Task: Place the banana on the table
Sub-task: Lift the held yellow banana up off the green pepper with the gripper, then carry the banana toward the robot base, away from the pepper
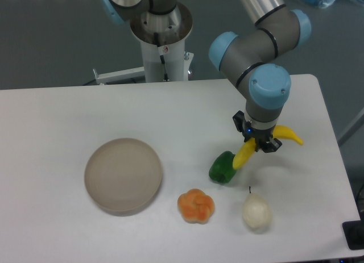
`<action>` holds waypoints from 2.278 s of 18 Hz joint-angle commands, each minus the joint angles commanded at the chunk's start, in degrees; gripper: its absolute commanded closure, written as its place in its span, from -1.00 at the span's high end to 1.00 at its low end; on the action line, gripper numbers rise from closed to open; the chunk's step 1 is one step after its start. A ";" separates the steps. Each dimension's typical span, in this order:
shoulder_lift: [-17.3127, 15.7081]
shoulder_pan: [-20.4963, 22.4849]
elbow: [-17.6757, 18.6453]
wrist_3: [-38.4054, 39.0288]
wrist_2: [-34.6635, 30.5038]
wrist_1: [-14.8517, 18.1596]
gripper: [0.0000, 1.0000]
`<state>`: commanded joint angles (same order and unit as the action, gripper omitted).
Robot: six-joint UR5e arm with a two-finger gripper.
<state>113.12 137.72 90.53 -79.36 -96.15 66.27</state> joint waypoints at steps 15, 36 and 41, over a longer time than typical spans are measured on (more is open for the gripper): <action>-6.15 0.00 11.59 -0.70 0.88 -1.14 -0.80; -14.51 -3.51 33.66 -5.63 0.26 -12.22 -0.33; -13.97 -3.60 33.40 -5.71 0.26 -12.30 -0.30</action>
<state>99.14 134.12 123.93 -85.08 -95.89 53.97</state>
